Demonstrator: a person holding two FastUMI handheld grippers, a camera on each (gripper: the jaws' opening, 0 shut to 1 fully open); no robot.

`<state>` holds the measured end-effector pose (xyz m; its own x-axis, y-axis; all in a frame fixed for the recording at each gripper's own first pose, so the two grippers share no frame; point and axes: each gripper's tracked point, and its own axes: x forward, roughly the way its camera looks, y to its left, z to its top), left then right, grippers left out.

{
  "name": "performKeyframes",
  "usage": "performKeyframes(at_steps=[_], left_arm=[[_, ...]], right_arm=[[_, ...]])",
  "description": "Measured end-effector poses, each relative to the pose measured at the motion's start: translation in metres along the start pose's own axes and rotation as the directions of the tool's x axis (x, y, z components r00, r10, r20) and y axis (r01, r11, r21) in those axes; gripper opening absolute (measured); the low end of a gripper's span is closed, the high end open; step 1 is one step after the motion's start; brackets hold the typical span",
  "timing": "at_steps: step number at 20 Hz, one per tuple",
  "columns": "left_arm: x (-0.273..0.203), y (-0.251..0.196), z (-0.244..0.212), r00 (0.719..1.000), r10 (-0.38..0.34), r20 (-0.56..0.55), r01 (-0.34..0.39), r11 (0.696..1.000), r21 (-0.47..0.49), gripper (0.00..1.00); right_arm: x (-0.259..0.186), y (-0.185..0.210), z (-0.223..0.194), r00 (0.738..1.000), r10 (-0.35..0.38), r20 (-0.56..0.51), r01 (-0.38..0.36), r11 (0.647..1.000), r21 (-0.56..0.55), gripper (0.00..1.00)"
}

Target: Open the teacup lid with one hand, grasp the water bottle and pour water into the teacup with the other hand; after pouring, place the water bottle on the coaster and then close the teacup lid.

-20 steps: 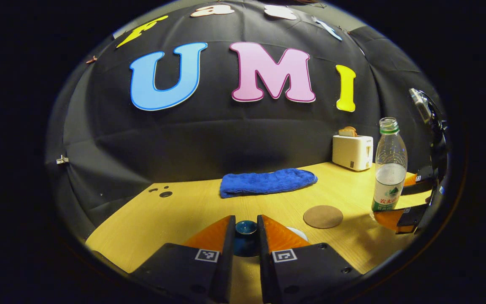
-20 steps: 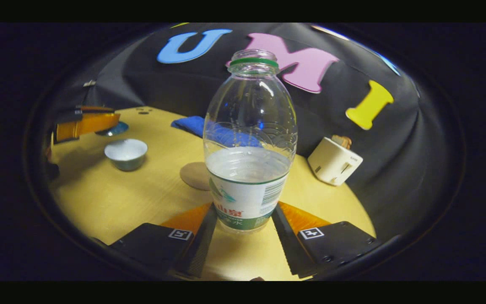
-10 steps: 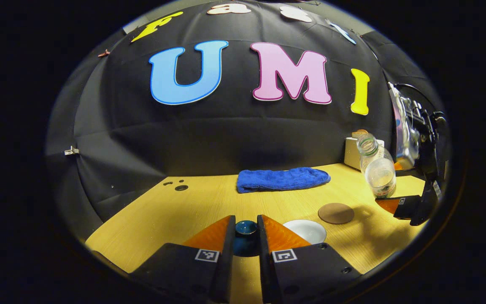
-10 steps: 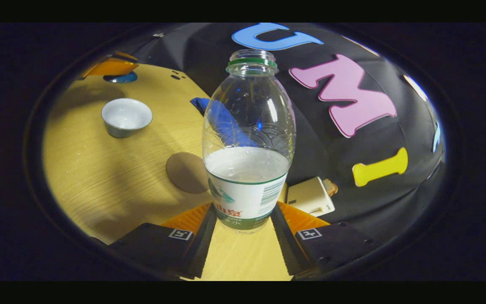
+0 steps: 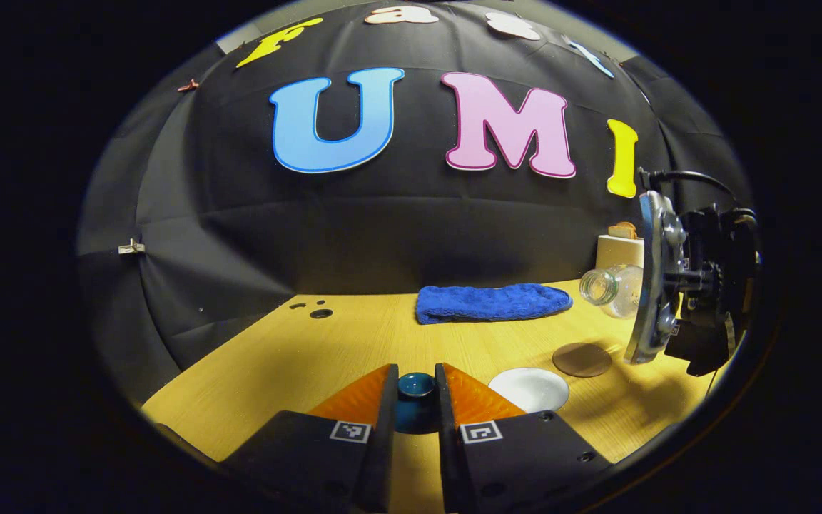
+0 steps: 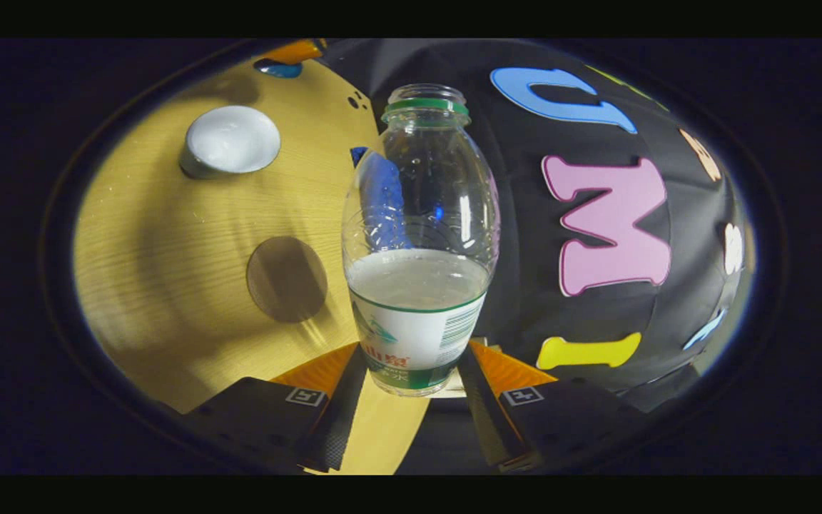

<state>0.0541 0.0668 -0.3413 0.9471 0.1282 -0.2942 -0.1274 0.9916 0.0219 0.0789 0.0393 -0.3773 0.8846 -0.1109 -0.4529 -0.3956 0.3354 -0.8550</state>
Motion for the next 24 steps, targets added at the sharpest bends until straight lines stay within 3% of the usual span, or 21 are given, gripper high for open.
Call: performKeyframes(at_steps=[9, 20, 21, 24], left_arm=[[0.001, 0.005, 0.000, 1.000, 0.000, 0.004, 0.000, 1.000, -0.005, 0.31], [-0.003, 0.005, 0.000, 1.000, 0.009, 0.009, -0.009, 1.000, -0.028, 0.31], [-0.002, 0.005, 0.000, 1.000, 0.010, 0.008, -0.009, 1.000, -0.030, 0.27], [-0.003, 0.004, 0.000, 1.000, 0.012, 0.007, -0.012, 0.999, -0.030, 0.31]], right_arm=[[-0.003, 0.005, 0.013, 0.997, -0.033, 0.069, 0.045, 0.982, -0.183, 0.74], [0.002, -0.005, 0.010, 0.988, -0.084, 0.132, 0.126, 0.926, -0.355, 0.75], [0.002, -0.007, 0.010, 0.986, -0.097, 0.137, 0.142, 0.918, -0.370, 0.75], [0.005, -0.010, 0.010, 0.981, -0.113, 0.157, 0.168, 0.898, -0.406, 0.74]])
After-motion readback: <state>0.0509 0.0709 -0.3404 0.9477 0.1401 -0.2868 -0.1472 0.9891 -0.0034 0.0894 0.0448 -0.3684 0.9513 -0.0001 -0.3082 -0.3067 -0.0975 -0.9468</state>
